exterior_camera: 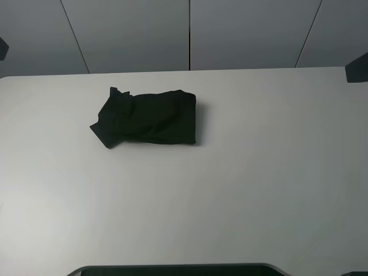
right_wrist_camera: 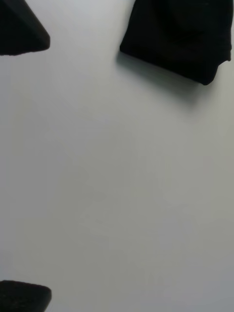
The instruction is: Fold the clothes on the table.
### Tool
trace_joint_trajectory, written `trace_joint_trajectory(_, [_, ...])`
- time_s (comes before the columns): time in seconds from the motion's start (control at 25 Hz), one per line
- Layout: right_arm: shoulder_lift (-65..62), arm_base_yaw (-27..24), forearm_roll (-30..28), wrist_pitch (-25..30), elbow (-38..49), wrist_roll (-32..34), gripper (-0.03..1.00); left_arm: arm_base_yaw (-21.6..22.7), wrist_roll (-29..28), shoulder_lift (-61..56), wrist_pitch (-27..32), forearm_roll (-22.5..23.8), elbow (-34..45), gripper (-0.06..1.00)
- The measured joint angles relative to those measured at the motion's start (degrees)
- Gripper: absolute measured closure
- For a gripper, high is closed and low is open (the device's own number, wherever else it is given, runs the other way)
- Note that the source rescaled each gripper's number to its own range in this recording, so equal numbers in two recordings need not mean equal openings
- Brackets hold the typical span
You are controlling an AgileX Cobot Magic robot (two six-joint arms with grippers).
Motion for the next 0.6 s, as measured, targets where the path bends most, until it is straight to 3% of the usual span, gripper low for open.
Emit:
trace_joint_trajectory(0.32, [-15.8, 0.0, -4.6, 10.9, 1.1, 8.2, -0.03, 0.0, -6.2, -18.3, 0.2, 4.3, 12.1, -0.05])
trace_joint_trajectory(0.6, [-26.4, 0.6, -4.5, 11.6, 3.9, 13.2, -0.03, 0.0, -7.1, -32.7, 0.4, 5.0, 20.4, -0.05])
